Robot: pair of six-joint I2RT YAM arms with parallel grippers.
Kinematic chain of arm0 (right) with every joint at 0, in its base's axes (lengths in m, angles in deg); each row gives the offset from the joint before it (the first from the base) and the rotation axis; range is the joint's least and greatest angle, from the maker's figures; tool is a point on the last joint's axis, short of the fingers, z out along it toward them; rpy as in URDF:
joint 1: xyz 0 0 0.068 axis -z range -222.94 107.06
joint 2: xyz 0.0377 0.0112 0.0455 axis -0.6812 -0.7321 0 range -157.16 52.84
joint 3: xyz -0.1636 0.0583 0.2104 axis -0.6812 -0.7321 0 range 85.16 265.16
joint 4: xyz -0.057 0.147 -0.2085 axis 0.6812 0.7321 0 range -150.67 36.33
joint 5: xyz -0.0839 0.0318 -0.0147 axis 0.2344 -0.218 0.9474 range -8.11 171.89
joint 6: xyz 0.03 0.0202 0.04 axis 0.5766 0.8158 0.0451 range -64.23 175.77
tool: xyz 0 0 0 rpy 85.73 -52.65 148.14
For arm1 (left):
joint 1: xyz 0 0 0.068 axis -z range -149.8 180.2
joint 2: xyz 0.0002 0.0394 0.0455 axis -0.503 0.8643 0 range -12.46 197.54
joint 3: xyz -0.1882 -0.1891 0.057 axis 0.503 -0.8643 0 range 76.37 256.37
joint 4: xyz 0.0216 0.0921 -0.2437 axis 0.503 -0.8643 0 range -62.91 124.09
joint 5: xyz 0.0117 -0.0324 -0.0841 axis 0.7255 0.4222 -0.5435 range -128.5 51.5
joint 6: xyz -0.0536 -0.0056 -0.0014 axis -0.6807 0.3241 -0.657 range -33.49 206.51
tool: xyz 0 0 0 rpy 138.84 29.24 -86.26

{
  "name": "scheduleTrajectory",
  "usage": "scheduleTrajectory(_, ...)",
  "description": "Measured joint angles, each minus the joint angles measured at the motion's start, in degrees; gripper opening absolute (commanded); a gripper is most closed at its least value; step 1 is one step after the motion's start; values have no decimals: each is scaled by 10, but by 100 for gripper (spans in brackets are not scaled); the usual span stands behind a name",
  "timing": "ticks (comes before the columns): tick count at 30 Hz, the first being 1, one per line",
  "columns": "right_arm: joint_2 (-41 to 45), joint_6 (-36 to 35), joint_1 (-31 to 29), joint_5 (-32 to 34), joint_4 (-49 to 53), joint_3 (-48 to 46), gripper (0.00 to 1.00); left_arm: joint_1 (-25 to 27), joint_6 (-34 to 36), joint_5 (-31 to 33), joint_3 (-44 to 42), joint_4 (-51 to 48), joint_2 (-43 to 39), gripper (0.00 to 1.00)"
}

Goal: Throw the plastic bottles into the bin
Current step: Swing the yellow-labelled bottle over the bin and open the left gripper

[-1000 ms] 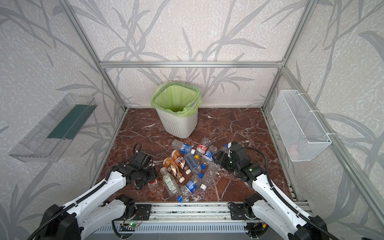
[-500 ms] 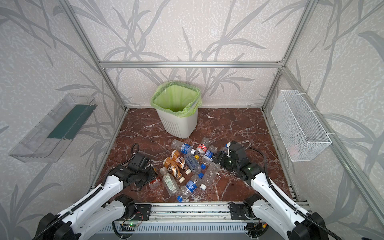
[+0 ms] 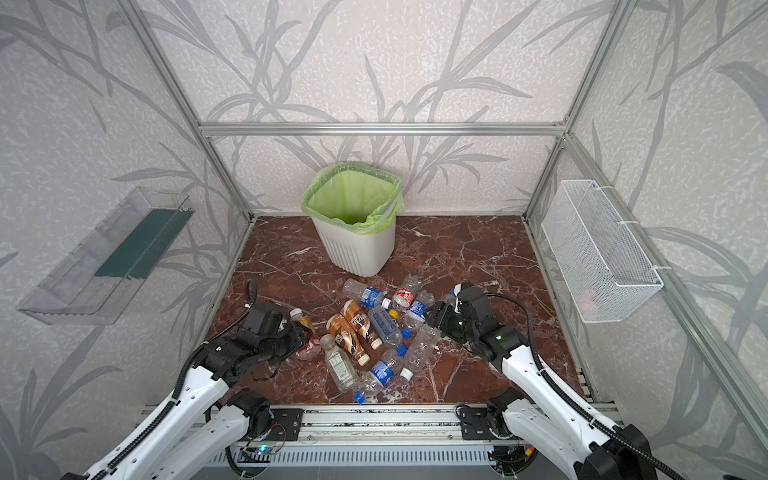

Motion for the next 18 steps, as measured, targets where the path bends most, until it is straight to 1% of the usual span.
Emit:
scheduleTrajectory(3,-2,0,0,0,-3,0,73,0,0,-1,30,23,0,52)
scheduleTrajectory(5,-3,0,0,0,-5,0,73,0,6,-2,71,37,10,53)
scheduleTrajectory(7,-3,0,0,0,-6,0,73,0,22,-4,144,54,42,53)
scheduleTrajectory(10,-4,2,0,0,-6,1,73,0,52,-7,310,82,134,54)
scheduleTrajectory(11,-5,2,0,0,-6,3,73,0,68,-11,398,95,187,57)
scheduleTrajectory(12,-6,3,0,0,-5,8,73,0,78,-12,482,100,236,65)
scheduleTrajectory(14,-8,3,0,0,1,25,73,-8,99,-19,679,108,359,83)
scheduleTrajectory(15,-8,2,0,0,7,36,74,-14,106,-23,793,94,426,98)
scheduleTrajectory(16,-8,1,0,1,10,46,75,-22,115,-29,890,72,485,99)
scheduleTrajectory(18,-4,-2,0,2,14,65,77,-33,128,-21,1087,-10,596,99)
